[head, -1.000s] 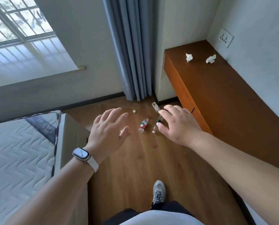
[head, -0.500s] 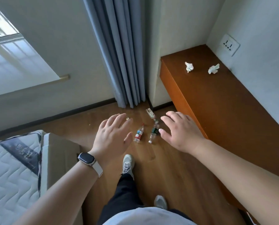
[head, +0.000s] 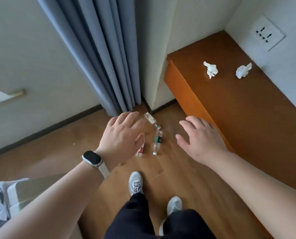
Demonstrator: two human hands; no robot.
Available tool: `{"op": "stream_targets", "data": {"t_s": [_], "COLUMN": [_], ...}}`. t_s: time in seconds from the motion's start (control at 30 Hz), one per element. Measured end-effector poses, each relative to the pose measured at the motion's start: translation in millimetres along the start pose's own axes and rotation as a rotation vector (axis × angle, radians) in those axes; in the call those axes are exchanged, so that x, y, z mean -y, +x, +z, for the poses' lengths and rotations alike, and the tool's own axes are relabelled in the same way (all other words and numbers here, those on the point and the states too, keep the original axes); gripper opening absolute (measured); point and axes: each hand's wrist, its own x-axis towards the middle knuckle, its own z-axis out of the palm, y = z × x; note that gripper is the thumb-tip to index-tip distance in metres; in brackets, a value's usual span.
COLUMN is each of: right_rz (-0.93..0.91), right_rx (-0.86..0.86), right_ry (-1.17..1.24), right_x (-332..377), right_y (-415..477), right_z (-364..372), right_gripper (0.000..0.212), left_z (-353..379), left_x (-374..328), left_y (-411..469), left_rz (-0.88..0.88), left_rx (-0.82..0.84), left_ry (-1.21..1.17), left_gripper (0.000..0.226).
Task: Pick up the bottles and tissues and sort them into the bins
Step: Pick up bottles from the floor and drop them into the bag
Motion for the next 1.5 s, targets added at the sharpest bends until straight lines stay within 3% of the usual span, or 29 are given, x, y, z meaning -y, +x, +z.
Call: {"op": "stream_targets", "data": {"t_s": [0.27,0.47,0.67,0.9,1.0,1.27,1.37,1.5], "right_rz": [0.065,0.083,0.035,0.082,0.183,0.627,0.728,0.845], "right_rx": [0.053,0.131,0.212,0.254,0.261,0.159,0.162,0.184], "right_ry": [0.127,0.187,0.098,0.07,0.097,0.455,0.555,0.7], "right_x": [-27.1,-60.8,-83.6,-95.8,-97.4,-85.1,-82.9,-84.3], "right_y": [54.0,89.7,140.2,202.9,225.8,269.4,277.4,281.1], "right_z": [117.9,262.2,415.6,576.3,626.7,710.3,723.2,738.0], "right_gripper": [0.049,0.049,0.052,0.05,0.054,0.093,0.09,0.068], "left_z": [134.8,285.5,451.5,613.6,659.8,733.4,748.4,761.6], "left_x": [26.1,42.7,75.4,124.3,143.8,144.7,144.9,140.8], "left_y": [21.7,22.4,21.6,14.0,6.1,5.6,6.6,5.9], "left_rz": [-0.035,-0.098,-0.078,-0.141,-0.256,-0.545,-0.61,-0.681], "left_rx": [0.078,0.181,0.21,0.367,0.394,0.41,0.447,0.479], "left_ry": [-0.033,-0.042,0.004,0.014,-0.069,-0.347,-0.362,-0.381], "left_gripper": [0.038,0.047,0.044,0.049,0.053,0.073,0.077,0.073]}}
